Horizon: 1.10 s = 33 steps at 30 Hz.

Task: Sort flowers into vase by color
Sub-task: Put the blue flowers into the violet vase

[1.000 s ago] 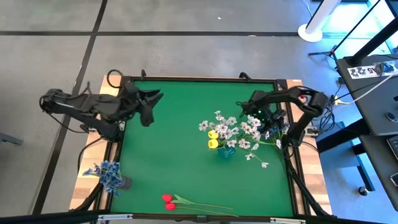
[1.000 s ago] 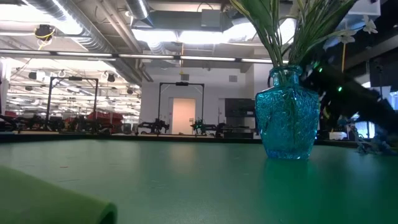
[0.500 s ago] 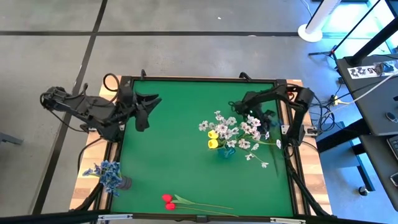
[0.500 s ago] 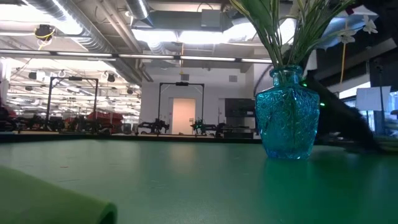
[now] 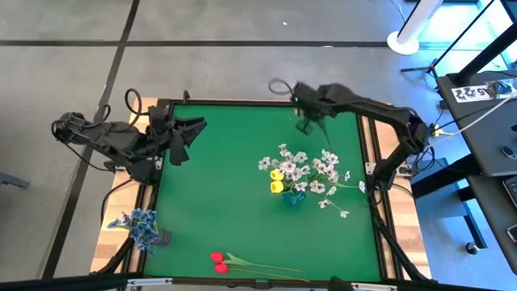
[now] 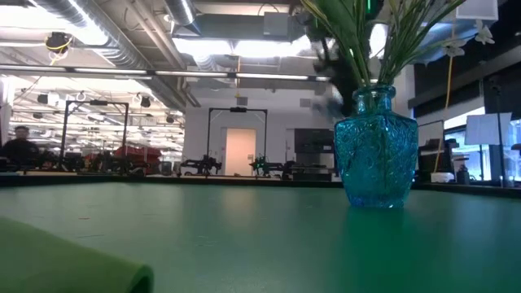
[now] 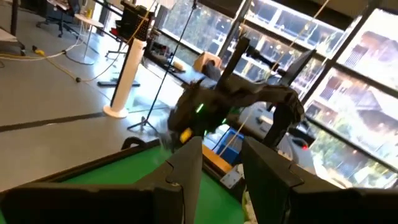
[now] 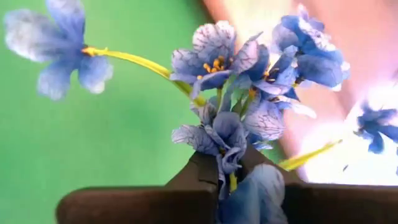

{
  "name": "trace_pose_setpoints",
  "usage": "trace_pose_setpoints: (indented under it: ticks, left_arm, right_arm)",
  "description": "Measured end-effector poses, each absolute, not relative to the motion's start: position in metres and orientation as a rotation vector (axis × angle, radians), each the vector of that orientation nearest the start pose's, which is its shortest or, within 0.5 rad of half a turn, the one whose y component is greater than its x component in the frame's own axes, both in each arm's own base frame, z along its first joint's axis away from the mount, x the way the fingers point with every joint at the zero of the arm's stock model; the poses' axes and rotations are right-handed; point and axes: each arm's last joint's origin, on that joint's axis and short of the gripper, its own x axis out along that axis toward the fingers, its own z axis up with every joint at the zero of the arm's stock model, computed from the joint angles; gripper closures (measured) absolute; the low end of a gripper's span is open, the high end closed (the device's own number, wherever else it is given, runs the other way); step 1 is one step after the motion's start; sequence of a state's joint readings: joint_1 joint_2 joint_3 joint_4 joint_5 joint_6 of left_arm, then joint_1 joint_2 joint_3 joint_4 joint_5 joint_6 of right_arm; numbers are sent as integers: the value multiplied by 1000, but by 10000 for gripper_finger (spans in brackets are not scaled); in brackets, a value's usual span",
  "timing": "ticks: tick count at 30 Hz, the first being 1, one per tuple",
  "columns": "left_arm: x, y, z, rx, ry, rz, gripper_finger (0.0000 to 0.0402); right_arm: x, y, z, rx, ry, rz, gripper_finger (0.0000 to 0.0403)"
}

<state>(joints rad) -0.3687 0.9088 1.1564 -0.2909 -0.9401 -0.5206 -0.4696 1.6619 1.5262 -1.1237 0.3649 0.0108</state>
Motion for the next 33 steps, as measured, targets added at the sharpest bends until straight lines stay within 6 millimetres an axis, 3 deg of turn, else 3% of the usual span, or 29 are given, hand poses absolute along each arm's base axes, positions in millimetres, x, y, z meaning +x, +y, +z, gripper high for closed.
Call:
trace_pose_setpoints:
  ticks: [4,8,13,18,27,33]
  left_arm:
    - [161,-38,428,-541,-129,530,283]
    - [156,-35,430,-590,-137,467,245]
    - [143,-26,431,-569,-136,508,194]
    - [137,-16,422,-570,-24,462,185]
    - [134,-16,402,-550,173,195,185]
    - [134,-22,399,-568,141,-32,185]
  right_arm:
    - [302,-146,374,-66,1016,-697,382]
    - [312,-117,439,-81,715,-565,389]
    - [318,-82,490,-23,386,-280,391]
    - [344,-49,500,20,191,-45,390]
    - [412,4,474,66,14,295,384]
    - [423,26,470,119,-37,352,392]
